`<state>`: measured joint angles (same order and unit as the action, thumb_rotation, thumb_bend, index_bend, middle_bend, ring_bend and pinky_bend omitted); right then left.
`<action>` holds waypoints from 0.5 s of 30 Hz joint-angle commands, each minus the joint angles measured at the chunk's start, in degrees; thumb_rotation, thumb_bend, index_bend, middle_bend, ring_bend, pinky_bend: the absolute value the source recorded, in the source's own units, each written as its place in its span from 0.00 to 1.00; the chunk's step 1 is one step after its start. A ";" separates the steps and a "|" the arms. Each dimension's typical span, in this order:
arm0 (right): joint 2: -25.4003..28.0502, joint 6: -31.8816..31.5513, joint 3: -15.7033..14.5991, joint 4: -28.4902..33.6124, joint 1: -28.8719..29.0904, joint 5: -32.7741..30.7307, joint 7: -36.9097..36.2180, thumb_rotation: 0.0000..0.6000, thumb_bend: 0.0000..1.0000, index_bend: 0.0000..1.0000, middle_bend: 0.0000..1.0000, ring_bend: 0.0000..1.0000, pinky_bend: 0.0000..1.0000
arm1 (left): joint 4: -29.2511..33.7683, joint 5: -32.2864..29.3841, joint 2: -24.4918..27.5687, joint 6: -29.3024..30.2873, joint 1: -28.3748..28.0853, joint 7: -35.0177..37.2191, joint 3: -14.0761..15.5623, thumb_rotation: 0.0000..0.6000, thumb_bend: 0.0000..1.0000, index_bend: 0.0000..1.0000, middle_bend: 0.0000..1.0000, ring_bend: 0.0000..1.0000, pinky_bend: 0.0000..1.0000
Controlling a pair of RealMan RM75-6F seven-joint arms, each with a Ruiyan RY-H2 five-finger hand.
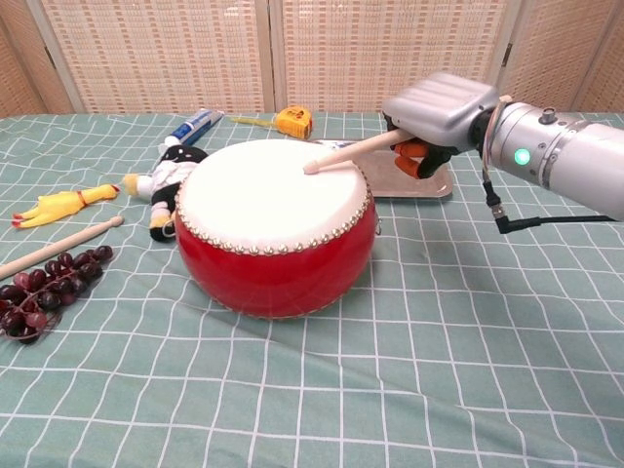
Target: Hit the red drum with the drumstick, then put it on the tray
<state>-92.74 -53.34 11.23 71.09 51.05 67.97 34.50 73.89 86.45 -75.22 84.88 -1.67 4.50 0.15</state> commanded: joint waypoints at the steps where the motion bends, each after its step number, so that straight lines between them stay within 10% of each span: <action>1: -1.10 -4.83 2.24 0.34 -1.08 4.05 -11.05 1.00 0.53 1.00 1.00 1.00 1.00 | -0.03 -0.10 -0.04 -0.10 -0.01 0.04 0.02 1.00 0.31 0.08 0.05 0.08 0.02; 7: -0.44 -4.70 3.90 1.43 -1.77 4.06 -20.03 1.00 0.53 1.00 1.00 1.00 1.00 | 0.04 0.03 0.00 0.16 0.02 0.13 -0.02 1.00 0.31 0.08 0.05 0.08 0.02; 15: 1.04 0.84 0.24 1.25 -0.22 2.47 -9.47 1.00 0.53 1.00 1.00 1.00 1.00 | 0.08 0.08 0.00 0.17 -0.04 0.02 -0.02 1.00 0.31 0.08 0.05 0.08 0.02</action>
<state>-92.38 -54.90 13.03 72.40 50.09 71.11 19.51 73.97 86.53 -75.22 85.05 -1.71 4.52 0.13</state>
